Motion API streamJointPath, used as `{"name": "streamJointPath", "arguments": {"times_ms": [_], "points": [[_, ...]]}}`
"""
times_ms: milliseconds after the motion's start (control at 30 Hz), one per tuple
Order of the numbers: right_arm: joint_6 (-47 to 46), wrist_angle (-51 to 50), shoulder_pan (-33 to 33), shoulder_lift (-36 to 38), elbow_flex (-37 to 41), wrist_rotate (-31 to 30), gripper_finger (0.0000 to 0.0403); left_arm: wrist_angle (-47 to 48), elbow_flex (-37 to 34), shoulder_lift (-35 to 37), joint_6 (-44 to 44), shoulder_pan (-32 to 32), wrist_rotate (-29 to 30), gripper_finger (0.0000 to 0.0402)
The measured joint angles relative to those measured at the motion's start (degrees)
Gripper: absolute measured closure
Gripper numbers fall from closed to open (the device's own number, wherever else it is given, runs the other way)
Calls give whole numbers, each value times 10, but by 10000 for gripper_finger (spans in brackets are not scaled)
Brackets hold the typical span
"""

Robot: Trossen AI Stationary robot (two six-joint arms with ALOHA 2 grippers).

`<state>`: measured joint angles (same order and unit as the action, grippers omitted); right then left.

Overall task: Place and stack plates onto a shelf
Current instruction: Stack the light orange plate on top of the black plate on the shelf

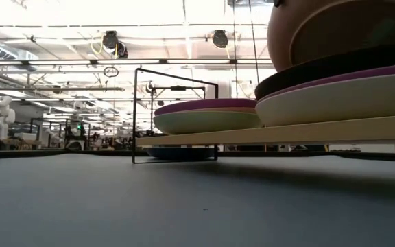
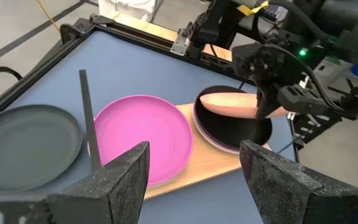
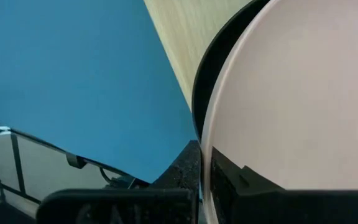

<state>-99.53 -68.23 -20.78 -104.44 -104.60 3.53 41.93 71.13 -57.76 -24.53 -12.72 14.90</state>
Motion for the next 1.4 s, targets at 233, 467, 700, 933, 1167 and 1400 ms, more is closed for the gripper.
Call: {"name": "streamJointPath", "arguments": {"times_ms": [233, 467, 700, 933, 1167, 1400], "points": [[3, 24, 0, -3, 0, 0, 365, 15, 0, 0, 1, -13, -1, 149], [3, 20, 0, -3, 0, -3, 295, 39, 0, 0, -12, -26, -1, 149], [2, 30, 0, -3, 0, -5, 277, 51, 0, 0, -17, -32, -1, 149], [33, -5, 5, -3, 0, -7, 304, 51, 0, 0, -1, -14, 1, 149], [86, -50, 25, 1, 79, -3, 379, 50, 0, 0, 58, 69, 6, 149], [87, 41, 34, 1, 192, 42, 391, 50, -1, -9, 102, 183, -55, 149]]}}
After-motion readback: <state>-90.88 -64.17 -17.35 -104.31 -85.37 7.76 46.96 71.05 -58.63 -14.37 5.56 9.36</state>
